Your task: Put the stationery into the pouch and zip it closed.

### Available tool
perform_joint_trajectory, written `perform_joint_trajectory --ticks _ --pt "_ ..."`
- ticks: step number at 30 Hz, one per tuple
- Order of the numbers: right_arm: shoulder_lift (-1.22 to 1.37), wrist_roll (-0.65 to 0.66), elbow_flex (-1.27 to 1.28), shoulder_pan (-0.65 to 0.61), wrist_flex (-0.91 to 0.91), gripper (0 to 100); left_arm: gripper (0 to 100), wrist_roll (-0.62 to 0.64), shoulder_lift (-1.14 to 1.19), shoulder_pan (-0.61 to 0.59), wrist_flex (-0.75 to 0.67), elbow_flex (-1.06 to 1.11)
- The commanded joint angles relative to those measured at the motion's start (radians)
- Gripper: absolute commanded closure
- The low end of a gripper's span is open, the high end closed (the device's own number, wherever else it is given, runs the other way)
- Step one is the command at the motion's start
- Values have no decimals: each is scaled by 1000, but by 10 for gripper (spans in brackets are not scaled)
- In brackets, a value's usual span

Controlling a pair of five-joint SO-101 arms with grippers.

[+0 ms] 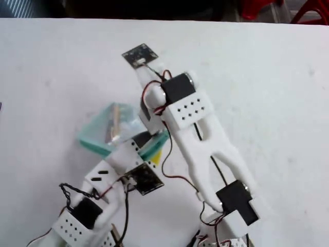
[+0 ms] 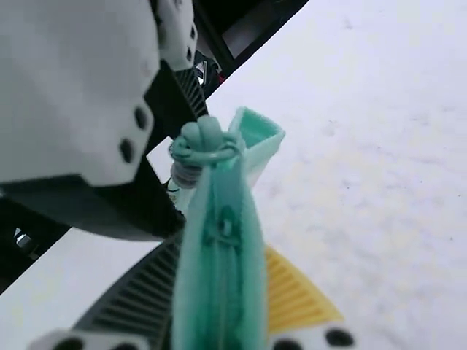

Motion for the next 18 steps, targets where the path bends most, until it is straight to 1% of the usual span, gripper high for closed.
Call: perform_joint_trajectory --ticks 1,2,3,4,6,11,15,18 --pt "10 69 46 -30 18 921 976 -8 -12 -19 -5 -6" --pt "10 71 46 -39 18 982 976 -8 -12 -19 -5 -6" --pt "10 71 41 -44 18 988 976 -8 -12 -19 -5 -6" --pt "7 71 37 -44 18 964 976 -8 -12 -19 -5 -6" --pt "5 71 11 -39 18 986 976 -8 -12 -19 -5 -6" --pt "-13 57 -143 -2 16 981 976 -8 -12 -19 -5 -6" --pt "-35 -29 -273 21 16 981 975 -8 -12 -25 -6 -17" --pt "-50 -29 -284 7 16 981 927 0 -12 -27 -6 -31"
